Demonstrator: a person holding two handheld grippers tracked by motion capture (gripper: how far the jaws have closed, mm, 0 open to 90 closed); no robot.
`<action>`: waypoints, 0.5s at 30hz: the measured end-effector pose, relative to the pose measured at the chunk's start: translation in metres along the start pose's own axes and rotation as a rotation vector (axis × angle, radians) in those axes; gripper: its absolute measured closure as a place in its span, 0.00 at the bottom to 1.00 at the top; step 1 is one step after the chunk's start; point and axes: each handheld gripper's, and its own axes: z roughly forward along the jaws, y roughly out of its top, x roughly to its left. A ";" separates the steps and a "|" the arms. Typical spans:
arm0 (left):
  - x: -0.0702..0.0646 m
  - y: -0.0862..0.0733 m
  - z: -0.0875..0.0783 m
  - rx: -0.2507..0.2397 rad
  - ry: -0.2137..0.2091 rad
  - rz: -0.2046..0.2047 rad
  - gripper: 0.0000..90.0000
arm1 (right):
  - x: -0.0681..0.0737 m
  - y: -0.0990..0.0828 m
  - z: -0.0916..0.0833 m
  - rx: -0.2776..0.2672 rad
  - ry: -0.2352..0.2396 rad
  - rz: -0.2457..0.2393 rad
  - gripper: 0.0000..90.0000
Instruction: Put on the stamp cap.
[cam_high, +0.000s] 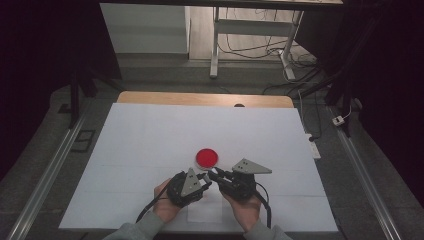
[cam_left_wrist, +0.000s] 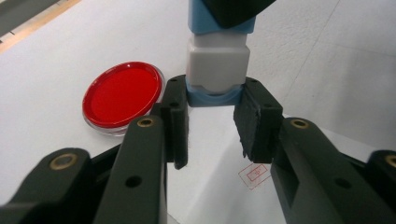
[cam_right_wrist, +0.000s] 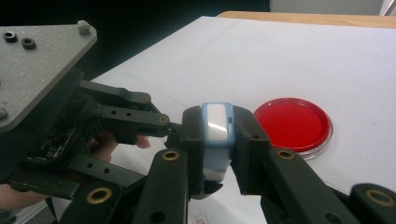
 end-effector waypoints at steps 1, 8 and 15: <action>0.000 0.000 0.000 -0.001 0.001 0.004 0.73 | 0.000 0.000 0.000 0.000 0.001 0.001 0.84; -0.001 0.000 -0.001 -0.001 0.012 0.012 0.73 | 0.000 0.000 0.000 0.003 0.004 -0.001 0.84; -0.002 0.000 -0.001 0.009 0.021 0.034 0.73 | 0.000 -0.001 0.002 0.017 0.005 -0.005 0.84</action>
